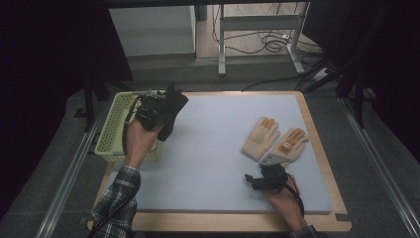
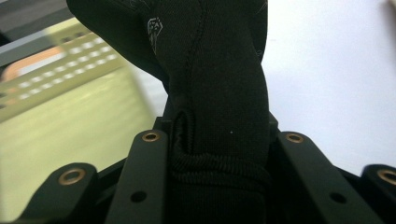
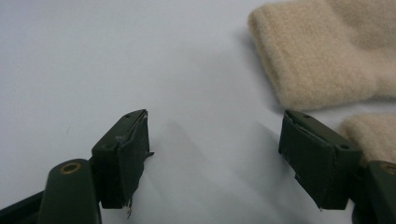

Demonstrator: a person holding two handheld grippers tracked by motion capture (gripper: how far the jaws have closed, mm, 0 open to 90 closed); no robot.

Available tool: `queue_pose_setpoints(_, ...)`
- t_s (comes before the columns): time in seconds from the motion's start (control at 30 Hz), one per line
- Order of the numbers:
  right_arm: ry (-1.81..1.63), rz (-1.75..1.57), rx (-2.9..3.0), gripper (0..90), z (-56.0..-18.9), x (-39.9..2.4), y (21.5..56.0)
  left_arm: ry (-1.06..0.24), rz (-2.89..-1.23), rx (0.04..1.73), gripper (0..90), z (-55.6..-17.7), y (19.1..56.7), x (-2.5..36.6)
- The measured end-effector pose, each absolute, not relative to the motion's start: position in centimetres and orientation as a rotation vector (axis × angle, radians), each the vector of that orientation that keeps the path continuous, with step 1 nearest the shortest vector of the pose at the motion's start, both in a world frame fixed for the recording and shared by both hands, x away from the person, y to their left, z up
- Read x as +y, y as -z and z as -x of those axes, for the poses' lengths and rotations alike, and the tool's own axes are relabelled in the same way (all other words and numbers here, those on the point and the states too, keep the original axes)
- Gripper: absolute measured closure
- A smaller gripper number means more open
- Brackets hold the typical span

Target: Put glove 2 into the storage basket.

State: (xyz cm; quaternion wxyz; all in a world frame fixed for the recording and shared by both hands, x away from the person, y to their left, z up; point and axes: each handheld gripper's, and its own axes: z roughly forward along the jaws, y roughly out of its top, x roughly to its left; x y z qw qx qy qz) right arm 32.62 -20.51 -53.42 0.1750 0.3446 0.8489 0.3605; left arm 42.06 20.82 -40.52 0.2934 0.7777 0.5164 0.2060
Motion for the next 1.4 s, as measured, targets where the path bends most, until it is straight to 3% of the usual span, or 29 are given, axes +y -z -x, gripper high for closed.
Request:
queue_pose_setpoints(0.7, -1.022, -0.977, 2.405, 24.0, -32.6, -20.5, 53.4, -0.6, -1.918, 1.621, 66.0, -42.8, 43.5, 32.5)
queue_pose_setpoints(1.4, -1.023, -0.977, 2.405, 24.0, -32.6, -20.5, 53.4, -0.502, -2.116, 1.703, 63.3, -46.4, 49.5, 34.1)
